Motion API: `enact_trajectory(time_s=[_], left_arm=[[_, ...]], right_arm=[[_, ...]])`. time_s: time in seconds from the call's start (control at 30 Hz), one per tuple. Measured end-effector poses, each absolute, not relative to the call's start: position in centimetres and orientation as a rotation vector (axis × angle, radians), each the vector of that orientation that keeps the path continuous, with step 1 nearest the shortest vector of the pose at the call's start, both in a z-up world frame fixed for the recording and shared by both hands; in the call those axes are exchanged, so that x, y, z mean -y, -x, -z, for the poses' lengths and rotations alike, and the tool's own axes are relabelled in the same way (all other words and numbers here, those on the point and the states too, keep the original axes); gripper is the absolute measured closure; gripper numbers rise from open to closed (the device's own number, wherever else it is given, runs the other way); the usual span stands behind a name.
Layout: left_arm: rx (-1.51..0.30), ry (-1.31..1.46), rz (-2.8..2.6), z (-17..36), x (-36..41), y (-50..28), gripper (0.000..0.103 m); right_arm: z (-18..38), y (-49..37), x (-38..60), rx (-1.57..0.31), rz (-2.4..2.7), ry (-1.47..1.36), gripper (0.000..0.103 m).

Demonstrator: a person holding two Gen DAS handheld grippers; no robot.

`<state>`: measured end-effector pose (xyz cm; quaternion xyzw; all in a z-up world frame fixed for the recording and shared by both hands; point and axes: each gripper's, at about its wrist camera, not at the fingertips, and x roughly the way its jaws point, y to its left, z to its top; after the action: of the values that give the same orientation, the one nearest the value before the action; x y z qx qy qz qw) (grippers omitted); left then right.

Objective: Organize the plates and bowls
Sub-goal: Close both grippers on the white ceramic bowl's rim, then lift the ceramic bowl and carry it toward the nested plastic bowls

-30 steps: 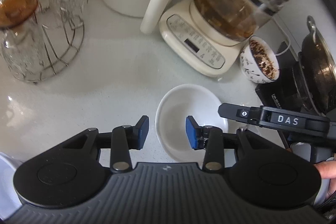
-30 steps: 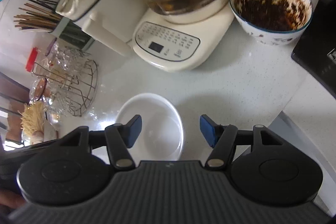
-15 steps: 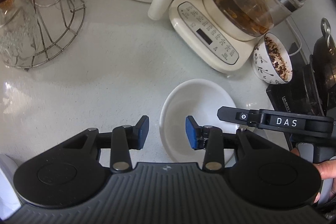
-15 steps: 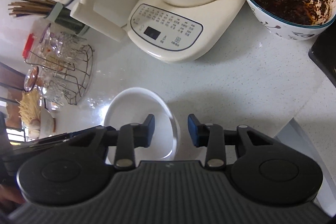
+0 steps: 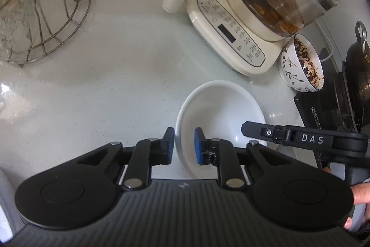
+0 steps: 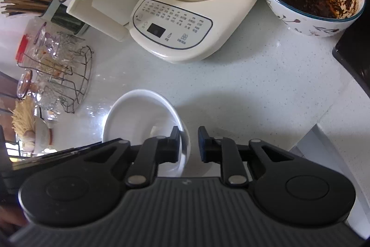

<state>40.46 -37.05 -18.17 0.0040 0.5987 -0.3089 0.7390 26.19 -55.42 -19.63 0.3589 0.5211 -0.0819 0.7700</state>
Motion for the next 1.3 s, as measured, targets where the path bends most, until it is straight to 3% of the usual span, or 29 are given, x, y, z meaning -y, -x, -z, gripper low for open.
enact_trajectory(time_s=[0.13, 1.3], left_arm=[[-1.298, 0.003, 0.689, 17.8, 37.1, -40.5, 0.088], [-1.227, 0.038, 0.725, 12.6, 31.4, -38.8, 0.088]], right_arm=[[19.8, -26.3, 55.4, -1.131, 0.173, -0.791, 0.089], [14.6, -24.6, 51.3, -0.96, 0.163, -0.743, 0.089]])
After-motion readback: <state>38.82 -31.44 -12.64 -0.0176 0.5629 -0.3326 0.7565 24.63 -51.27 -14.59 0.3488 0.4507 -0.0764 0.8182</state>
